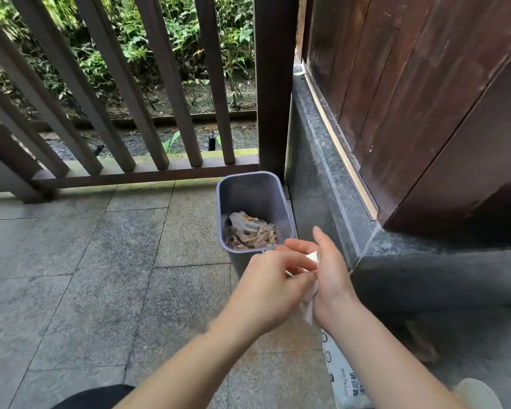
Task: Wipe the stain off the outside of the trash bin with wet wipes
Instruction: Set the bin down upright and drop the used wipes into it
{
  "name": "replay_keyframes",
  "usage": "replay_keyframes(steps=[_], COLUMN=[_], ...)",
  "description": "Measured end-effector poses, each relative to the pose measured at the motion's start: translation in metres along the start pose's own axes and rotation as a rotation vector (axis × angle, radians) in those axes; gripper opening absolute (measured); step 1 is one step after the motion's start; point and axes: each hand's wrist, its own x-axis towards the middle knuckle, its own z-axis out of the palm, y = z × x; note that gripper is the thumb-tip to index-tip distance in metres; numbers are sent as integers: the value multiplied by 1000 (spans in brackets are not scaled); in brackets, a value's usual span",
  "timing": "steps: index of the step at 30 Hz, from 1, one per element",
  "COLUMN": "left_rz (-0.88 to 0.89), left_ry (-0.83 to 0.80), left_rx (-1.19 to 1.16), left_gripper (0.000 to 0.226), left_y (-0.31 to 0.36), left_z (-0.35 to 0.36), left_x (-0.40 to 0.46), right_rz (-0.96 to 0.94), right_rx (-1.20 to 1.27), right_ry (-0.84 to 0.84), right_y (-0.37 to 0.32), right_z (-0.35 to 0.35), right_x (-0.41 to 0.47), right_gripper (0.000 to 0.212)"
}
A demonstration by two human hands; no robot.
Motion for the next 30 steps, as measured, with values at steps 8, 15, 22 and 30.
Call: replay_keyframes(steps=[8,15,22,30], left_rz=[94,-40,-66,-174], left_ry=[192,423,265,100], left_rx=[96,29,-20,-432], left_gripper=[45,27,22,36], left_y=[-13,-21,-15,-48], left_z=[-1,-31,-29,-23], left_x=[19,34,24,35], right_rz=[-128,-212,-384,-359], right_rx=[175,-157,-457,-541], right_ry=[-152,-288,-58,147], right_y=[-13,-5,3,12], right_z=[0,1,-1,-6], right_x=[5,0,7,30], right_gripper=[31,29,15,22])
